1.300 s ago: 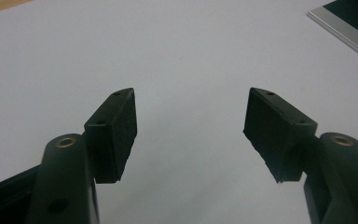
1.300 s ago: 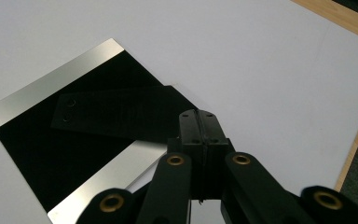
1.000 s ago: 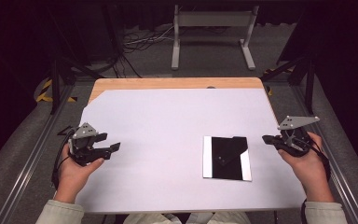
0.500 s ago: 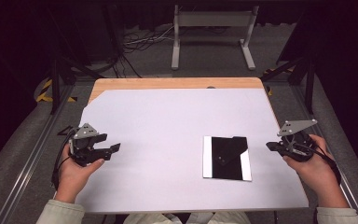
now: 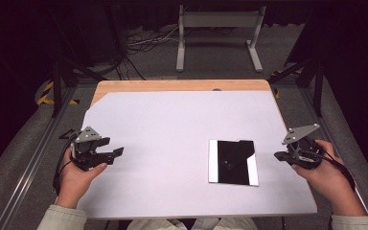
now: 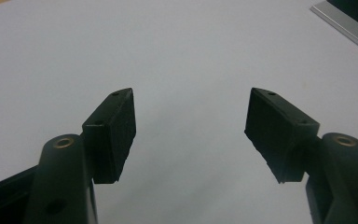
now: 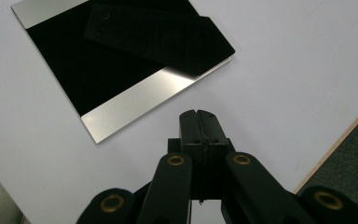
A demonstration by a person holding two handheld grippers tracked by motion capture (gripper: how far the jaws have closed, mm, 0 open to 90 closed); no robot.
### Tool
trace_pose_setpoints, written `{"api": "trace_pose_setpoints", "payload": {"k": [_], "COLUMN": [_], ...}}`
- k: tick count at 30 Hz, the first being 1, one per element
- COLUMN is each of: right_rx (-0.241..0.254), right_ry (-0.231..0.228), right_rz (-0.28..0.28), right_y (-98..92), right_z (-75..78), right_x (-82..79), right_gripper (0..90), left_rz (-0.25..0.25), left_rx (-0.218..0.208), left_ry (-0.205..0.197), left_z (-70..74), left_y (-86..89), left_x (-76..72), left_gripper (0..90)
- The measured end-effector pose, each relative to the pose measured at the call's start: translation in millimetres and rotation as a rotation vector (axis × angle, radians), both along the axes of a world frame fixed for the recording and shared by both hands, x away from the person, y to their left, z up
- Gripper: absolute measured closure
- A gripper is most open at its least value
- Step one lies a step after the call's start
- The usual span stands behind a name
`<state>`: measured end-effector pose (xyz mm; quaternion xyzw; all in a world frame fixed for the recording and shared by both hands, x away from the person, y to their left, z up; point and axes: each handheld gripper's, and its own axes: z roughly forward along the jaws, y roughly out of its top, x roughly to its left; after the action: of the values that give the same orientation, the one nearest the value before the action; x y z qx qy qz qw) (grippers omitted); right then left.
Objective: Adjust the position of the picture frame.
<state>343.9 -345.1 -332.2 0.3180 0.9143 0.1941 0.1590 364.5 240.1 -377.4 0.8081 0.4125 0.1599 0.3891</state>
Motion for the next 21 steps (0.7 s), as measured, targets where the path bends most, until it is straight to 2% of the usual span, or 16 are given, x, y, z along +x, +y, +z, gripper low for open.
{"api": "trace_pose_setpoints", "payload": {"k": [1,7,14,21], "right_rx": [-0.007,-0.001,-0.037,-0.076], "right_ry": [0.024,0.073,0.143,0.185], "right_rz": [0.009,0.01,0.039,0.068], "right_y": [0.6,0.7,6.1,12.2], "right_z": [-1.1,-7.5,-18.6,-24.1], "right_x": [-0.1,1.2,0.1,-1.2], "right_gripper": [90.0,90.0,90.0,90.0], "left_rz": [-0.003,-0.001,0.004,0.001], "left_rx": [0.002,0.001,0.0,-0.002], "left_ry": [0.002,0.001,0.006,0.008], "left_z": [-0.3,-0.3,-1.2,-1.3], "left_y": [0.1,1.1,0.9,1.5], "left_x": [0.2,0.5,0.6,1.2], "left_gripper": [34.0,34.0,33.9,33.9]}}
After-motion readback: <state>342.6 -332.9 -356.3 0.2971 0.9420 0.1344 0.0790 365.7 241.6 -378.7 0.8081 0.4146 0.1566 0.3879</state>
